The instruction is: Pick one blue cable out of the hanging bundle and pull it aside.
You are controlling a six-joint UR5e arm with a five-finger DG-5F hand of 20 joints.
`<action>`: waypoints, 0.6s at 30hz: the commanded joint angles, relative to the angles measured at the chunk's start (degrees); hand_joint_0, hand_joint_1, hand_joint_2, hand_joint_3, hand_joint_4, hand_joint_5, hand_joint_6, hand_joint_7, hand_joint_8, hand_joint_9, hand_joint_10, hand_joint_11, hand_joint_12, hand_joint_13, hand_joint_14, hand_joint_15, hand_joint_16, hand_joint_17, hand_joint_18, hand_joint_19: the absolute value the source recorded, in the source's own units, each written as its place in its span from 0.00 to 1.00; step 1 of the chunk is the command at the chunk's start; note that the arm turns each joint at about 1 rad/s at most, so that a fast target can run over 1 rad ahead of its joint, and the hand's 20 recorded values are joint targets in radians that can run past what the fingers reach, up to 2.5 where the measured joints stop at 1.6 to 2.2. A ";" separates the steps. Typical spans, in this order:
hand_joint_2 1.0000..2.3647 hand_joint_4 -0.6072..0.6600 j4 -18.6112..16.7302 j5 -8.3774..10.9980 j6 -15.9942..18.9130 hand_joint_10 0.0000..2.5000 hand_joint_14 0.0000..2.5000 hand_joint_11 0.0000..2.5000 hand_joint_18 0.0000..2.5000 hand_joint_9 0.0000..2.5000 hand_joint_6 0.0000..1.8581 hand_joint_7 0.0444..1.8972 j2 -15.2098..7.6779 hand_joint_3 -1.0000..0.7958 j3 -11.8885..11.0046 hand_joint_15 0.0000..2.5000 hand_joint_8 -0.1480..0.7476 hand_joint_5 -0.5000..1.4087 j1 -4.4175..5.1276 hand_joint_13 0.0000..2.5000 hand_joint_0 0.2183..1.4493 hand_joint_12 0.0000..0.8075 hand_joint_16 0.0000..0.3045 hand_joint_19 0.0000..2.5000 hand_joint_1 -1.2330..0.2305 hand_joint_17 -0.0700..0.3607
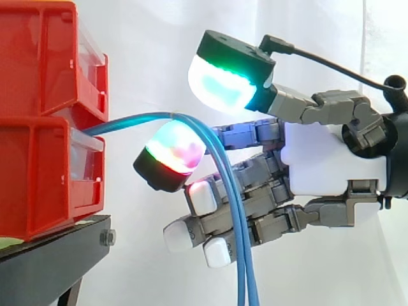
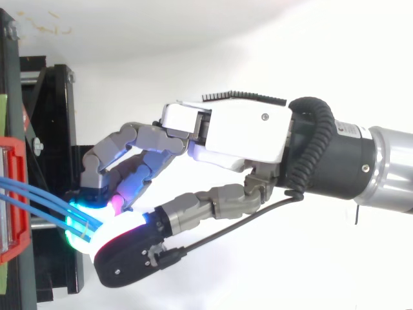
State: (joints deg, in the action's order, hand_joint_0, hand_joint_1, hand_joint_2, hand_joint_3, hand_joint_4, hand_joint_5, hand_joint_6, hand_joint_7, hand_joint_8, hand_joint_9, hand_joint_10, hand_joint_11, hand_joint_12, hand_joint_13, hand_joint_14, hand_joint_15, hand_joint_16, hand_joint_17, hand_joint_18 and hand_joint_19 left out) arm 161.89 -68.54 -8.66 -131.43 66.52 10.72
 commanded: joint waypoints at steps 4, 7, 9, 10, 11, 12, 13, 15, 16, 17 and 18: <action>0.01 0.48 0.00 -0.01 0.23 0.01 0.01 0.24 0.25 0.41 0.49 0.45 0.04 0.39 0.01 0.18 0.48 0.18 -0.09 0.30 0.29 0.43 0.15 0.23 0.40 0.40; 0.01 0.47 0.00 -0.28 0.23 0.01 0.01 0.24 0.27 0.41 0.50 0.44 0.04 0.41 0.01 0.18 0.47 0.18 -0.09 0.30 0.32 0.42 0.14 0.23 0.31 0.39; 0.01 0.42 0.00 -0.45 0.23 0.01 0.01 0.25 0.28 0.41 0.50 0.43 0.04 0.40 0.01 0.18 0.46 0.18 -0.09 0.31 0.36 0.41 0.14 0.23 0.28 0.39; 0.01 0.39 0.00 -0.71 0.23 0.01 0.01 0.25 0.28 0.41 0.50 0.43 0.04 0.38 0.01 0.18 0.45 0.17 -0.09 0.31 0.38 0.41 0.14 0.23 0.27 0.38; 0.01 0.36 0.00 -1.07 0.23 0.01 0.01 0.26 0.29 0.41 0.50 0.44 0.04 0.36 0.01 0.18 0.44 0.17 -0.09 0.32 0.41 0.41 0.14 0.23 0.25 0.38; 0.01 0.34 0.00 -1.33 0.23 0.01 0.01 0.25 0.30 0.42 0.51 0.44 0.04 0.34 0.01 0.19 0.44 0.17 -0.18 0.32 0.42 0.41 0.13 0.23 0.25 0.38; 0.00 0.31 0.00 -1.59 0.23 0.01 0.01 0.25 0.30 0.42 0.51 0.43 0.04 0.30 0.01 0.19 0.42 0.17 -0.09 0.32 0.44 0.40 0.13 0.23 0.25 0.38; 0.00 0.28 0.36 -1.95 0.23 0.01 0.01 0.25 0.31 0.42 0.51 0.42 0.04 0.28 0.01 0.19 0.42 0.17 -0.18 0.33 0.46 0.40 0.13 0.23 0.25 0.37; 0.00 0.26 0.71 -2.21 0.23 0.01 0.01 0.25 0.31 0.42 0.51 0.41 0.04 0.28 0.01 0.19 0.41 0.17 -0.18 0.33 0.47 0.40 0.13 0.23 0.25 0.37; 0.00 0.24 0.97 -2.38 0.23 0.01 0.01 0.25 0.32 0.42 0.51 0.39 0.04 0.28 0.01 0.19 0.41 0.17 -0.26 0.34 0.47 0.40 0.13 0.22 0.25 0.37; 0.00 0.24 1.41 -2.56 0.23 0.01 0.01 0.25 0.32 0.42 0.51 0.39 0.04 0.28 0.01 0.20 0.41 0.17 -0.26 0.34 0.47 0.39 0.13 0.22 0.25 0.37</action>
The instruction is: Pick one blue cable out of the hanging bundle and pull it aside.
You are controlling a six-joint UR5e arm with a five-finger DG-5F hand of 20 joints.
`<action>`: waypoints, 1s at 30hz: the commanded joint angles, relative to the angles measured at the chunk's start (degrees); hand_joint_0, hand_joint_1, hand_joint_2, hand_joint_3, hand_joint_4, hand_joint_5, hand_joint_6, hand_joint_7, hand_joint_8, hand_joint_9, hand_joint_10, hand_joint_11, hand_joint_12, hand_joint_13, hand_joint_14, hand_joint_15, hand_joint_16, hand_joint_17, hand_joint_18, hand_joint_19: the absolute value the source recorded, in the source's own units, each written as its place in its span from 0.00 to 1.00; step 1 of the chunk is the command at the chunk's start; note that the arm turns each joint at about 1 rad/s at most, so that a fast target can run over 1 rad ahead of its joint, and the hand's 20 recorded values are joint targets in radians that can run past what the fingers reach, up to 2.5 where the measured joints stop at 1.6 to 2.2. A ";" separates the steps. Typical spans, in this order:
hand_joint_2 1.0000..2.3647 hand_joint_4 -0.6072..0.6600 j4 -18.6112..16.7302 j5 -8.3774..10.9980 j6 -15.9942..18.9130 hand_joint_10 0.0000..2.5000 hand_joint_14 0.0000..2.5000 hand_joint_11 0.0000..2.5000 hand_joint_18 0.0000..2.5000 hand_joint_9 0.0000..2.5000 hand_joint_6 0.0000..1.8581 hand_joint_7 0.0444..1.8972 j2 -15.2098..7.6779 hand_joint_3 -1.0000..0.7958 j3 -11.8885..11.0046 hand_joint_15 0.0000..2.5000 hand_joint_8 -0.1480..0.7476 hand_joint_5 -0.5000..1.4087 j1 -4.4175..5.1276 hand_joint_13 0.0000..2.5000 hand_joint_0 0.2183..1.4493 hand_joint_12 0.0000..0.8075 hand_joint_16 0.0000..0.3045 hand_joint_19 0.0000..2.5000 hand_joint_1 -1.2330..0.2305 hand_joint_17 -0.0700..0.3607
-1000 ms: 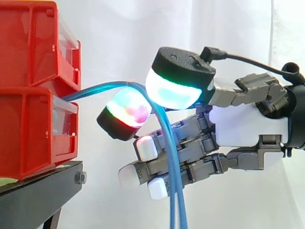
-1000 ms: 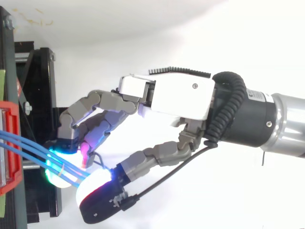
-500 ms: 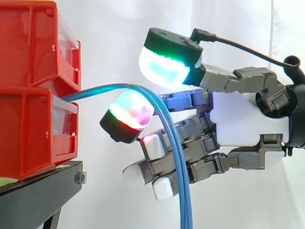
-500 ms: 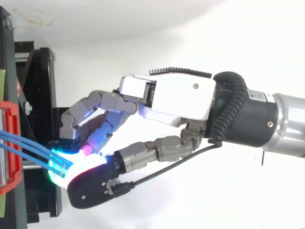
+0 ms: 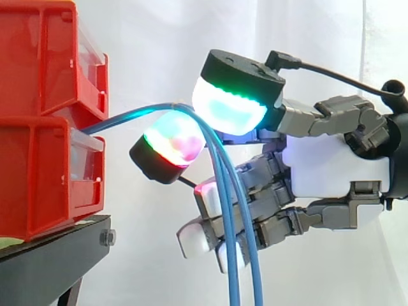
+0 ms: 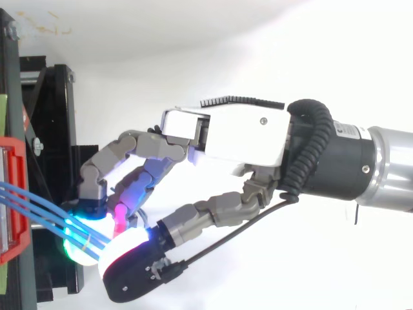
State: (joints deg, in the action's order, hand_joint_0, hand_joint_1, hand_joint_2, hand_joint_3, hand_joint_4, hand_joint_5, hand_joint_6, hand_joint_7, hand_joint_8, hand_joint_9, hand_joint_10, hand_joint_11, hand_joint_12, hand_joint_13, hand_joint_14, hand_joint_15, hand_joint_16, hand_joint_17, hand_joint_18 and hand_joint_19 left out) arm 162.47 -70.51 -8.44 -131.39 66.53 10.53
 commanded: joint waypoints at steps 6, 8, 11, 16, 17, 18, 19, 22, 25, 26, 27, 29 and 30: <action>0.00 0.34 2.06 -1.21 0.00 0.01 0.01 0.27 0.34 0.44 0.51 0.34 0.00 0.28 0.00 0.23 0.40 0.17 -0.07 0.37 0.36 0.38 0.12 0.23 0.18 0.35; 0.00 0.37 2.06 -1.21 0.00 0.01 0.01 0.28 0.34 0.45 0.51 0.35 0.00 0.28 0.00 0.23 0.42 0.18 -0.16 0.38 0.26 0.42 0.13 0.23 0.26 0.37; 0.00 0.41 2.06 -1.21 0.00 0.01 0.01 0.27 0.33 0.46 0.50 0.37 0.00 0.28 0.00 0.24 0.48 0.18 -0.16 0.38 0.21 0.46 0.15 0.24 0.42 0.41; 0.00 0.43 2.06 -1.21 0.00 0.01 0.01 0.28 0.31 0.47 0.48 0.39 0.00 0.28 0.00 0.24 0.50 0.19 -0.16 0.37 0.21 0.48 0.17 0.27 0.56 0.43; 0.00 0.44 2.06 -1.21 0.00 0.01 0.01 0.28 0.31 0.47 0.48 0.40 0.00 0.28 0.00 0.25 0.50 0.19 -0.16 0.36 0.22 0.48 0.17 0.27 0.56 0.43; 0.00 0.44 2.06 -1.21 0.00 0.01 0.01 0.28 0.30 0.47 0.48 0.40 0.00 0.28 0.00 0.25 0.50 0.19 -0.16 0.36 0.23 0.48 0.16 0.27 0.55 0.42; 0.00 0.44 2.06 -1.21 0.00 0.01 0.01 0.28 0.30 0.47 0.48 0.40 0.00 0.28 0.00 0.25 0.50 0.19 -0.25 0.36 0.24 0.48 0.16 0.27 0.54 0.42; 0.00 0.45 2.06 -1.21 0.00 0.01 0.01 0.29 0.30 0.47 0.48 0.43 0.00 0.29 -0.09 0.25 0.50 0.19 -0.25 0.36 0.27 0.46 0.16 0.27 0.45 0.41; 0.00 0.47 2.06 -1.30 0.00 0.01 0.01 0.29 0.30 0.45 0.48 0.44 0.00 0.29 0.00 0.25 0.49 0.19 -0.25 0.35 0.28 0.45 0.15 0.27 0.38 0.41; 0.00 0.47 2.06 -1.30 -0.09 0.01 0.01 0.29 0.30 0.45 0.48 0.44 0.00 0.28 -0.09 0.25 0.48 0.18 -0.25 0.35 0.28 0.46 0.16 0.27 0.35 0.41; 0.00 0.48 2.06 -1.30 -0.09 0.01 0.01 0.29 0.30 0.45 0.48 0.43 0.00 0.28 -0.09 0.25 0.49 0.19 -0.25 0.35 0.26 0.46 0.16 0.27 0.34 0.41; 0.00 0.50 2.15 -1.30 -0.26 0.01 0.01 0.29 0.31 0.45 0.48 0.43 0.35 0.28 -0.09 0.25 0.51 0.19 -0.25 0.35 0.21 0.49 0.17 0.27 0.37 0.44; 0.00 0.50 2.06 -1.30 -0.26 0.01 0.01 0.28 0.31 0.46 0.48 0.43 0.44 0.28 -0.09 0.25 0.51 0.20 -0.25 0.35 0.21 0.50 0.17 0.27 0.38 0.44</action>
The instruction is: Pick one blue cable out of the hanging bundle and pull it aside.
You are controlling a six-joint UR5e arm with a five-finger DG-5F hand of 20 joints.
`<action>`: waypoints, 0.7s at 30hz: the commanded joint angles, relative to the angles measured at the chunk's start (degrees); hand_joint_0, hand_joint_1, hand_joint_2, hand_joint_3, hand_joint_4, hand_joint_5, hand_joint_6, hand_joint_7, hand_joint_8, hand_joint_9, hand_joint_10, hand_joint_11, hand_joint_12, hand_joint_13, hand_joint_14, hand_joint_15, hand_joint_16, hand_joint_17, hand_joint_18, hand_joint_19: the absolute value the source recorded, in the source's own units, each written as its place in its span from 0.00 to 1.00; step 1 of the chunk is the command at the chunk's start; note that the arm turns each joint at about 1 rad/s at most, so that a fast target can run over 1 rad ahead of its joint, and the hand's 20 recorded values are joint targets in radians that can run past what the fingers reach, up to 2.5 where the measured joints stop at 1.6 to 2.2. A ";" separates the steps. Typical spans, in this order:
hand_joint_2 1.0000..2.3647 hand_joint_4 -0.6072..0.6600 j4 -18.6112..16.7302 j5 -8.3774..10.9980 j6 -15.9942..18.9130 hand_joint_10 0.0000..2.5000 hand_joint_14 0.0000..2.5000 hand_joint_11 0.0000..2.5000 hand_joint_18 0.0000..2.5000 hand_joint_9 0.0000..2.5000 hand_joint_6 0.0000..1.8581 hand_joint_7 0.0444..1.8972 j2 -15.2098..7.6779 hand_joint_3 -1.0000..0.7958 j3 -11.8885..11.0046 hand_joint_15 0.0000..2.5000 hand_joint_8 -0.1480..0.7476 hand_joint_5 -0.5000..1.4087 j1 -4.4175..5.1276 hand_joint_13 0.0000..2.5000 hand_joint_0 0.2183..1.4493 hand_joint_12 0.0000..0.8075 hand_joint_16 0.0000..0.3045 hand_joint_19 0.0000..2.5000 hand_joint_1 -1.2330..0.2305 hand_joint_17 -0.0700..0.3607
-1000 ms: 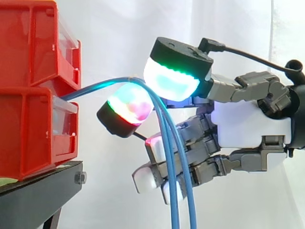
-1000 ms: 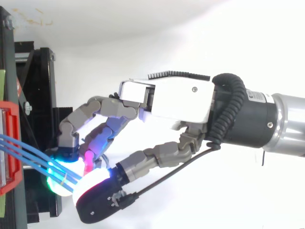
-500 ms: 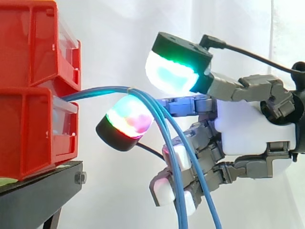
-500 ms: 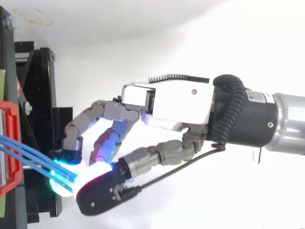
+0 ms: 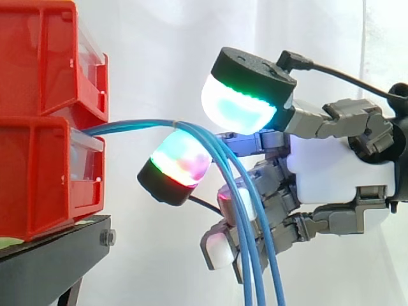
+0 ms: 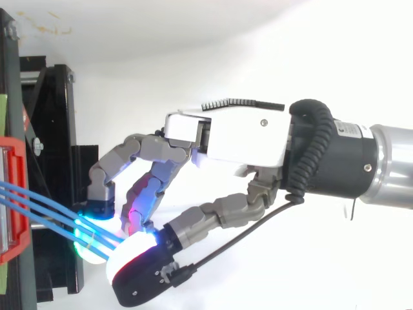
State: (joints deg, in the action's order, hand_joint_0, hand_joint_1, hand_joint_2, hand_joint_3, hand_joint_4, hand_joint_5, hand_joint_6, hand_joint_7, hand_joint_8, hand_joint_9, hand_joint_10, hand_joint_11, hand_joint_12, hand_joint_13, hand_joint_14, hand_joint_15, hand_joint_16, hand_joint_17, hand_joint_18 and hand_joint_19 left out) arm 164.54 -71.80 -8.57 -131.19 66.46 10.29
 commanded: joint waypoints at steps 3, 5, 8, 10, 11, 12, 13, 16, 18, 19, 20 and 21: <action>0.00 0.51 0.08 -0.01 -0.04 0.01 0.01 0.28 0.32 0.47 0.48 0.43 0.59 0.28 -0.02 0.25 0.53 0.20 -0.01 0.36 0.19 0.51 0.18 0.28 0.41 0.45; 0.00 0.51 -0.01 -0.27 0.13 0.01 0.01 0.28 0.32 0.47 0.47 0.44 0.68 0.28 -0.02 0.25 0.53 0.20 -0.09 0.36 0.19 0.51 0.18 0.27 0.43 0.46; 0.00 0.50 -0.01 -1.41 0.13 0.01 0.01 0.29 0.32 0.47 0.47 0.45 0.68 0.28 -0.11 0.25 0.53 0.20 -0.09 0.36 0.20 0.51 0.18 0.28 0.45 0.45; 0.00 0.49 0.08 -1.94 0.13 0.01 0.01 0.29 0.31 0.47 0.47 0.46 0.68 0.28 -0.11 0.25 0.52 0.20 -0.09 0.36 0.22 0.50 0.18 0.28 0.44 0.44; 0.00 0.49 0.08 -2.29 0.13 0.01 0.01 0.29 0.31 0.47 0.47 0.47 0.68 0.28 -0.11 0.25 0.52 0.20 -0.09 0.36 0.24 0.49 0.17 0.28 0.43 0.44; 0.00 0.49 0.08 -2.47 0.13 0.01 0.01 0.29 0.31 0.47 0.47 0.48 0.68 0.28 -0.11 0.25 0.51 0.20 -0.09 0.36 0.25 0.48 0.17 0.28 0.41 0.43; 0.00 0.49 -0.01 -2.56 0.13 0.01 0.01 0.29 0.31 0.47 0.47 0.49 0.68 0.29 -0.19 0.25 0.52 0.20 -0.09 0.36 0.25 0.48 0.17 0.28 0.40 0.43; 0.00 0.49 0.08 -2.56 0.22 0.01 0.01 0.29 0.31 0.47 0.47 0.50 0.68 0.32 -0.72 0.25 0.51 0.20 -0.18 0.36 0.28 0.47 0.16 0.28 0.36 0.42; 0.01 0.49 0.08 -2.56 0.75 0.01 0.01 0.30 0.32 0.47 0.48 0.49 0.68 0.33 -0.72 0.25 0.51 0.20 -0.18 0.36 0.29 0.46 0.16 0.28 0.34 0.41; 0.01 0.49 0.08 -2.56 1.36 0.01 0.01 0.29 0.32 0.47 0.48 0.50 0.76 0.34 -0.72 0.25 0.51 0.20 -0.18 0.36 0.30 0.46 0.16 0.28 0.33 0.41; 0.01 0.49 0.08 -2.56 1.89 0.01 0.01 0.30 0.32 0.46 0.48 0.49 0.68 0.34 -0.72 0.25 0.50 0.19 -0.18 0.36 0.31 0.46 0.16 0.28 0.32 0.41; 0.01 0.49 -0.01 -2.56 2.59 0.01 0.01 0.30 0.32 0.46 0.48 0.49 0.76 0.34 -0.72 0.25 0.50 0.19 -0.18 0.36 0.31 0.46 0.16 0.28 0.31 0.41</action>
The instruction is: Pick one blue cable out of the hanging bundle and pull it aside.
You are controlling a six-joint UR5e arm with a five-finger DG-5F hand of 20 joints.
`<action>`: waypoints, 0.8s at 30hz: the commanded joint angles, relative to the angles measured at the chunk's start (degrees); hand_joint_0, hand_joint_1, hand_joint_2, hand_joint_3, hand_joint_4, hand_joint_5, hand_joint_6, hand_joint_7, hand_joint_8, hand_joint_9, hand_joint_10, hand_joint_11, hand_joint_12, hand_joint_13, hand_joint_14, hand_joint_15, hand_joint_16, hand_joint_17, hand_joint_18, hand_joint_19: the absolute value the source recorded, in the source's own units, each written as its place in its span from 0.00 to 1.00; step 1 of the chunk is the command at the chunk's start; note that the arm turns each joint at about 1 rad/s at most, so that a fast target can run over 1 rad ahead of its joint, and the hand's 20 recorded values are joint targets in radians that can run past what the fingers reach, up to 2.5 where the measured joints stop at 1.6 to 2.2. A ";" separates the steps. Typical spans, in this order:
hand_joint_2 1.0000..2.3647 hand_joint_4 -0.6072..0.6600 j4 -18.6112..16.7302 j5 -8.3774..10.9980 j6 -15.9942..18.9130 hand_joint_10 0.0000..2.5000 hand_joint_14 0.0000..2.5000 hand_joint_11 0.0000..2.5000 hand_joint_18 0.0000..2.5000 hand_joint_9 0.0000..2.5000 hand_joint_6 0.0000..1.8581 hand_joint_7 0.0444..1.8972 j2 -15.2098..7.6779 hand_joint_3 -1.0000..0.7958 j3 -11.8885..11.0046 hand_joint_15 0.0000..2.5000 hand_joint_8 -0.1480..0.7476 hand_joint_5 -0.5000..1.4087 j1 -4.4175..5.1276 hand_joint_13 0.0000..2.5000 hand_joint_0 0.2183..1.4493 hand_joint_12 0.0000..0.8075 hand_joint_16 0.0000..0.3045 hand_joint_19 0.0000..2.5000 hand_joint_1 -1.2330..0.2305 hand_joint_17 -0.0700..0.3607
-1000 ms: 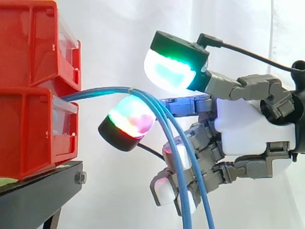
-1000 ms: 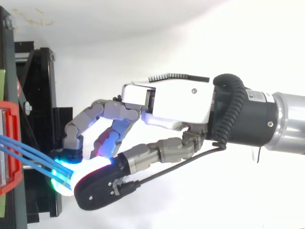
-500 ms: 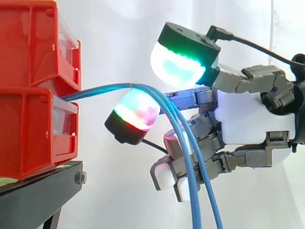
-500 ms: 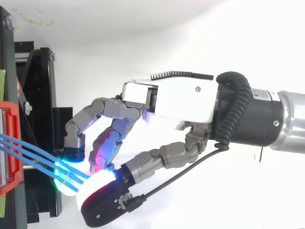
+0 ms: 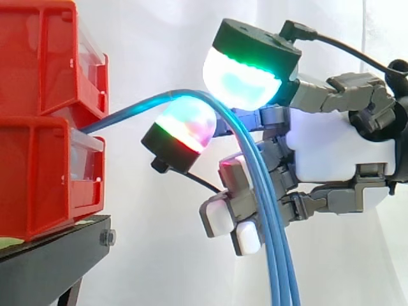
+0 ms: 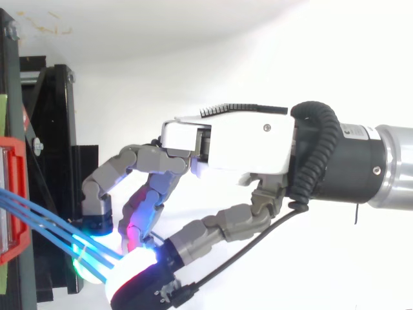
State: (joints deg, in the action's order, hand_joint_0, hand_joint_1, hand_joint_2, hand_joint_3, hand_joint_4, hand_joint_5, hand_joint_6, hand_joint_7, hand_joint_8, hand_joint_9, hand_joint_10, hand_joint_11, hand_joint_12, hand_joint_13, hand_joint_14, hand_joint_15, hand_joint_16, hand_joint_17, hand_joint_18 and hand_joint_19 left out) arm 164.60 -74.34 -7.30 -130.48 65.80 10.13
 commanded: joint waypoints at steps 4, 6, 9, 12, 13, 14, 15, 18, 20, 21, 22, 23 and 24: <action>0.01 0.47 -0.07 -0.02 3.52 0.01 0.01 0.31 0.33 0.46 0.49 0.46 -0.04 0.34 -0.06 0.25 0.49 0.18 -0.02 0.36 0.34 0.46 0.15 0.28 0.28 0.41; 0.01 0.46 -0.07 -0.02 3.78 0.01 0.01 0.31 0.33 0.46 0.49 0.46 -0.04 0.33 -0.06 0.25 0.49 0.18 -0.02 0.36 0.36 0.46 0.15 0.27 0.27 0.40; 0.00 0.40 -0.07 0.16 3.87 0.01 0.01 0.31 0.34 0.45 0.50 0.46 0.05 0.31 -0.06 0.24 0.47 0.18 -0.02 0.37 0.40 0.45 0.15 0.26 0.25 0.40; 0.00 0.32 -0.07 0.24 3.87 0.01 0.01 0.31 0.35 0.45 0.50 0.46 0.05 0.28 -0.06 0.24 0.46 0.17 -0.02 0.37 0.45 0.44 0.14 0.26 0.24 0.39; 0.00 0.31 -0.07 0.24 3.87 0.01 0.01 0.31 0.35 0.44 0.51 0.46 -0.04 0.28 -0.06 0.24 0.45 0.17 -0.02 0.37 0.46 0.43 0.14 0.25 0.23 0.39; 0.00 0.31 -0.07 0.24 3.87 0.01 0.01 0.31 0.35 0.44 0.51 0.45 -0.04 0.28 -0.06 0.24 0.44 0.17 -0.02 0.37 0.46 0.43 0.14 0.25 0.23 0.39; 0.00 0.32 -0.07 0.16 3.87 0.01 0.01 0.31 0.35 0.44 0.51 0.45 -0.04 0.28 -0.06 0.24 0.43 0.17 -0.02 0.37 0.46 0.42 0.14 0.24 0.22 0.38; 0.00 0.42 -0.07 0.07 3.87 0.01 0.01 0.31 0.35 0.43 0.51 0.39 0.05 0.28 -0.06 0.24 0.43 0.16 -0.02 0.37 0.40 0.42 0.14 0.24 0.22 0.38; 0.00 0.46 0.02 0.16 3.87 0.01 0.01 0.31 0.33 0.42 0.50 0.39 -0.04 0.28 -0.06 0.25 0.45 0.16 -0.02 0.36 0.31 0.44 0.14 0.25 0.23 0.38; 0.00 0.47 0.02 0.24 3.87 0.01 0.01 0.31 0.33 0.42 0.50 0.39 -0.04 0.28 -0.06 0.25 0.46 0.16 -0.11 0.36 0.28 0.44 0.14 0.25 0.23 0.39; 0.00 0.48 0.02 0.16 3.87 0.01 0.01 0.30 0.34 0.43 0.50 0.39 -0.04 0.28 -0.06 0.25 0.48 0.16 -0.02 0.36 0.24 0.47 0.16 0.25 0.27 0.41; 0.00 0.49 0.11 0.07 3.78 0.01 0.01 0.31 0.34 0.43 0.50 0.38 -0.04 0.28 -0.06 0.25 0.50 0.17 -0.02 0.36 0.22 0.48 0.17 0.26 0.30 0.43; 0.00 0.50 0.11 0.07 3.69 0.01 0.01 0.30 0.34 0.43 0.49 0.38 -0.04 0.28 -0.06 0.25 0.50 0.17 -0.11 0.37 0.21 0.49 0.17 0.25 0.31 0.43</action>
State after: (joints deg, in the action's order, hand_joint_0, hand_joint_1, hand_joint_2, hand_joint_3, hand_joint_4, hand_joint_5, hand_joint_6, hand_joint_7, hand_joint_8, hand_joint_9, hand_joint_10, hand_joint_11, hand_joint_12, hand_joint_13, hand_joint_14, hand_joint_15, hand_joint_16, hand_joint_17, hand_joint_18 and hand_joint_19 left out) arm 164.65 -74.21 -3.48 -130.50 65.74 10.08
